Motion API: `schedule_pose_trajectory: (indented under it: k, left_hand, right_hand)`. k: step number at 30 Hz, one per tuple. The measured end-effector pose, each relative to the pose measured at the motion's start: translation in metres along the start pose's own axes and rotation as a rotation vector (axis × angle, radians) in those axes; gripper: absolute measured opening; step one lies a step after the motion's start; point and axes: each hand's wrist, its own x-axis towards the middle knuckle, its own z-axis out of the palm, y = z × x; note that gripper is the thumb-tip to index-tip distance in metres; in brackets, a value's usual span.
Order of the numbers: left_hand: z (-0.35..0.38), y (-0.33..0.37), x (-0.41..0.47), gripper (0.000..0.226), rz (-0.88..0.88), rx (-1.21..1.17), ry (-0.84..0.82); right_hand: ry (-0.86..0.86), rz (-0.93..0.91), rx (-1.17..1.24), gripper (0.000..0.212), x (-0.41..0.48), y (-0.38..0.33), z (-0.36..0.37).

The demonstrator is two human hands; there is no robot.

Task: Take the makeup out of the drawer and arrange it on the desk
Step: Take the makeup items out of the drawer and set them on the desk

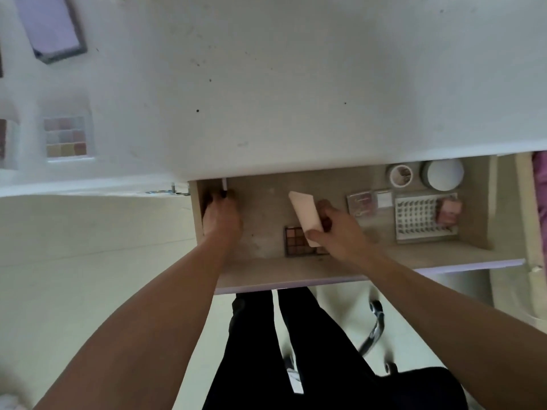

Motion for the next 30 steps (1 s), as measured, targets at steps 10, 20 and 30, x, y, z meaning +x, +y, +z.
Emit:
schedule_pose_trajectory:
  k: [10, 20, 30]
  left_hand:
    - [-0.005, 0.003, -0.064, 0.023, 0.2, -0.227, -0.057]
    - [-0.098, -0.047, -0.127, 0.016, 0.286, -0.405, 0.238]
    - [-0.242, -0.102, -0.05, 0.014, 0.189, -0.393, 0.416]
  right_hand:
    - [-0.037, 0.033, -0.043, 0.032, -0.026, 0.008, -0.017]
    - [-0.002, -0.095, -0.084, 0.035, -0.054, -0.086, -0.059]
    - [0.039, -0.219, -0.155, 0.026, -0.027, -0.214, -0.06]
